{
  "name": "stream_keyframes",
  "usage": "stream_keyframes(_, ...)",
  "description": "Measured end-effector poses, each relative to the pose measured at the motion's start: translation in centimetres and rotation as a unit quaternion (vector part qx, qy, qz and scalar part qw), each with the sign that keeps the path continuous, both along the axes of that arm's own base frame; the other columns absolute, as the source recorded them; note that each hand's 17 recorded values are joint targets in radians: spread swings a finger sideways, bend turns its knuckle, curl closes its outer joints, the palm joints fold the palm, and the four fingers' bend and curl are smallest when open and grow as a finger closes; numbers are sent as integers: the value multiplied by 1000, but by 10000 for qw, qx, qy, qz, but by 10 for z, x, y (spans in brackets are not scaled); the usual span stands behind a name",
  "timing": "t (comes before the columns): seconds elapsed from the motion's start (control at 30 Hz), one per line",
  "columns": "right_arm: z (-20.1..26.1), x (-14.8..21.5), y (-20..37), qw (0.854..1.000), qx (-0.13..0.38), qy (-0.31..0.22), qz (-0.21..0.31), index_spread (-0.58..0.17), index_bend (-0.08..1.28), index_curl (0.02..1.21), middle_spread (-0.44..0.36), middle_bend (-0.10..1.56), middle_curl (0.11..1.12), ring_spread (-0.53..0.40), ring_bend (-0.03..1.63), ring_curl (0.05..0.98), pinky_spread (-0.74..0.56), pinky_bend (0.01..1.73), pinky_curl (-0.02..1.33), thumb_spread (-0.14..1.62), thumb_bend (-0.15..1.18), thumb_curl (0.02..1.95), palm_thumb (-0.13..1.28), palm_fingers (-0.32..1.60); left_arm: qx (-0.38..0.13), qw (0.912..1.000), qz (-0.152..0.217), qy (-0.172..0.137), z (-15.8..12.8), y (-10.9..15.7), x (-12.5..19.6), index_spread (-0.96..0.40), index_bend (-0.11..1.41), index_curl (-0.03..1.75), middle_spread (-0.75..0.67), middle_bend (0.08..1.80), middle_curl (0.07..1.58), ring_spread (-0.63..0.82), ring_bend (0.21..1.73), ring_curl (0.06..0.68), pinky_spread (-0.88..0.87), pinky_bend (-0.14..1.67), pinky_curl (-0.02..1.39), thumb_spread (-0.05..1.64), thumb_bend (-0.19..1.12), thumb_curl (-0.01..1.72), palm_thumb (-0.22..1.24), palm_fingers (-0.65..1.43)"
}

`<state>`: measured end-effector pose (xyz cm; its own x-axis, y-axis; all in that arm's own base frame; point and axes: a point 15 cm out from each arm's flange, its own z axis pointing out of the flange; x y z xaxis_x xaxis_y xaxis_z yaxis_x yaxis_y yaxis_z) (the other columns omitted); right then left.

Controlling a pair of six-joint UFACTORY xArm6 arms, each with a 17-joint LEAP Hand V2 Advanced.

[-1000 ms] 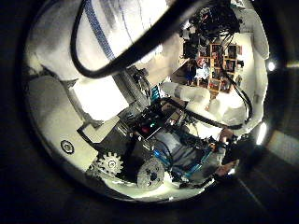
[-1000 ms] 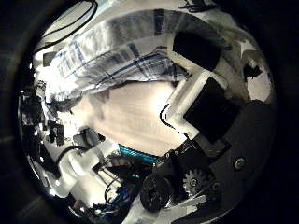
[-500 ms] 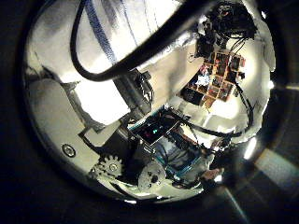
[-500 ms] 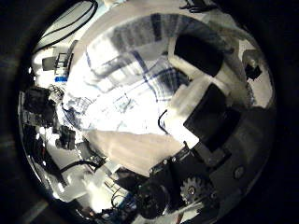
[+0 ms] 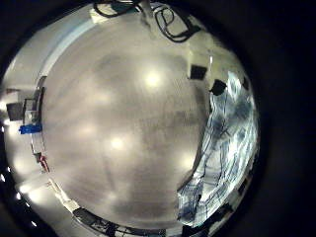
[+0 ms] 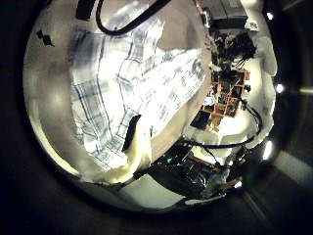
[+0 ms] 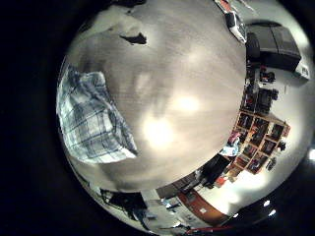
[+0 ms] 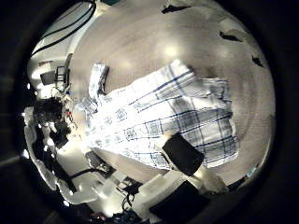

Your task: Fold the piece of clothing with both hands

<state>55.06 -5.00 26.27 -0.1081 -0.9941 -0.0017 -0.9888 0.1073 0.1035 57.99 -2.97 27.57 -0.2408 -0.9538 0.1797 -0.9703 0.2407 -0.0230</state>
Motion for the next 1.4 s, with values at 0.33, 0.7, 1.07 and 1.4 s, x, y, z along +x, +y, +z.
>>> stream_keyframes(0.33, 8, -48, -37, 9982, 134, 581, 43, -432, 212, 454, -88, 427, 447, -88, 843, 363, 276, 805, 299, 1327, -16, 329, 460, 143, -231, 9974, -332, 599, 9, -11, -55, -46, 217, 597, 322, 183, 342, 418, 639, 230, 477, 383, 381, 1129, -21, 335, 297, -49)
stream_keyframes(0.7, -38, -120, -65, 9815, 532, 1777, 479, -439, 164, 371, -79, 335, 392, 15, 628, 280, 313, 656, 248, 1268, -14, 323, 463, 24, -569, 9929, -495, 924, -49, -59, -111, -1, 187, 502, 373, 165, 285, 482, 572, 210, 511, 334, 344, 1155, -18, 325, 331, -3)
stream_keyframes(1.07, -69, -114, -56, 9767, 355, 1947, 829, -419, 156, 313, -68, 280, 367, 41, 565, 262, 315, 587, 244, 1150, -12, 349, 537, 45, -416, 9897, -617, 1225, -74, -74, -123, 4, 189, 455, 365, 167, 264, 491, 559, 210, 506, 318, 330, 1157, -20, 318, 336, 9)
stream_keyframes(1.4, -86, -97, -40, 9769, -107, 1718, 1266, -375, 184, 334, -170, 414, 419, -194, 822, 320, -59, 674, 232, 1073, -11, 391, 680, 727, -352, 9887, -636, 1314, -71, -73, -125, 7, 187, 427, 359, 173, 260, 492, 546, 211, 508, 313, 326, 1157, -20, 316, 336, 23)
